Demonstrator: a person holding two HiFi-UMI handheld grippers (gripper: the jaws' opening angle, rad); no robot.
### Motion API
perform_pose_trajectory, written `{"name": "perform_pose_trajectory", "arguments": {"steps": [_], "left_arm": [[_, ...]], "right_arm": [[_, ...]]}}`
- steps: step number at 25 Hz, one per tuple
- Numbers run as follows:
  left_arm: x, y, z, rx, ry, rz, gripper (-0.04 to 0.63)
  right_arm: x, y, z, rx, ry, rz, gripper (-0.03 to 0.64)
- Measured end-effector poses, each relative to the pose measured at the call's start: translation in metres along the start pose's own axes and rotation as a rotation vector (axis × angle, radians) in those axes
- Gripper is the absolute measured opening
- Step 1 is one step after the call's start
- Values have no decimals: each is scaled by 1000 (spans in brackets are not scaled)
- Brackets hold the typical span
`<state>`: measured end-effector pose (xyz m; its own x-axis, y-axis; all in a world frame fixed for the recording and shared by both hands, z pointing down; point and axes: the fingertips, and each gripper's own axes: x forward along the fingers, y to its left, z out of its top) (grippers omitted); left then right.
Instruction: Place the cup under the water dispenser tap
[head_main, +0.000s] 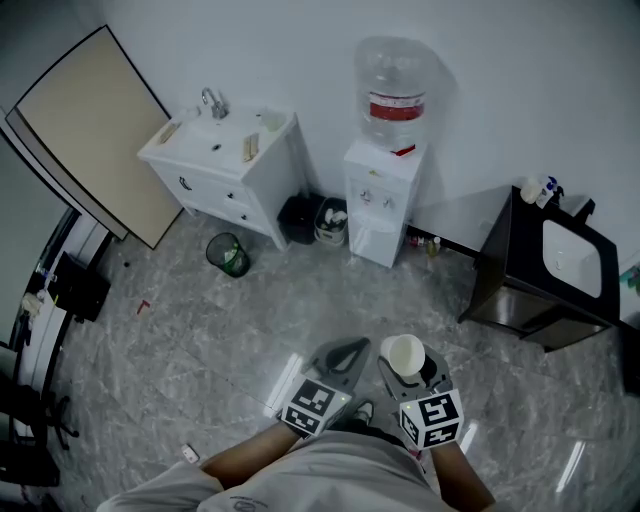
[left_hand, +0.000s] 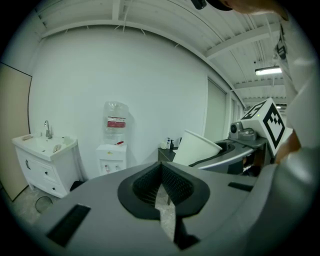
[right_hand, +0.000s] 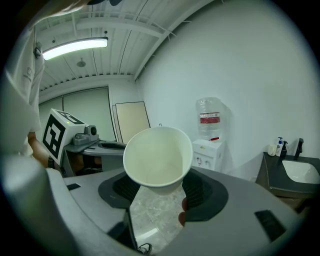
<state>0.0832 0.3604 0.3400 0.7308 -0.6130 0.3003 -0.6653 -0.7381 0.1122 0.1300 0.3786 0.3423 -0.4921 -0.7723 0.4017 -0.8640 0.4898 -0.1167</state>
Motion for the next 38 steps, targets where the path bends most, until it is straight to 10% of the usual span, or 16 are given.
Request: {"name": "perform_pose_trajectory", "arguments": {"steps": [14, 38], "left_arm": [[44, 52, 24, 6, -35, 51, 6], [193, 338, 71, 17, -82, -51, 6]], "right_arm": [[60, -42, 24, -35, 14, 16, 268], [373, -143, 110, -16, 38, -98, 268]]}}
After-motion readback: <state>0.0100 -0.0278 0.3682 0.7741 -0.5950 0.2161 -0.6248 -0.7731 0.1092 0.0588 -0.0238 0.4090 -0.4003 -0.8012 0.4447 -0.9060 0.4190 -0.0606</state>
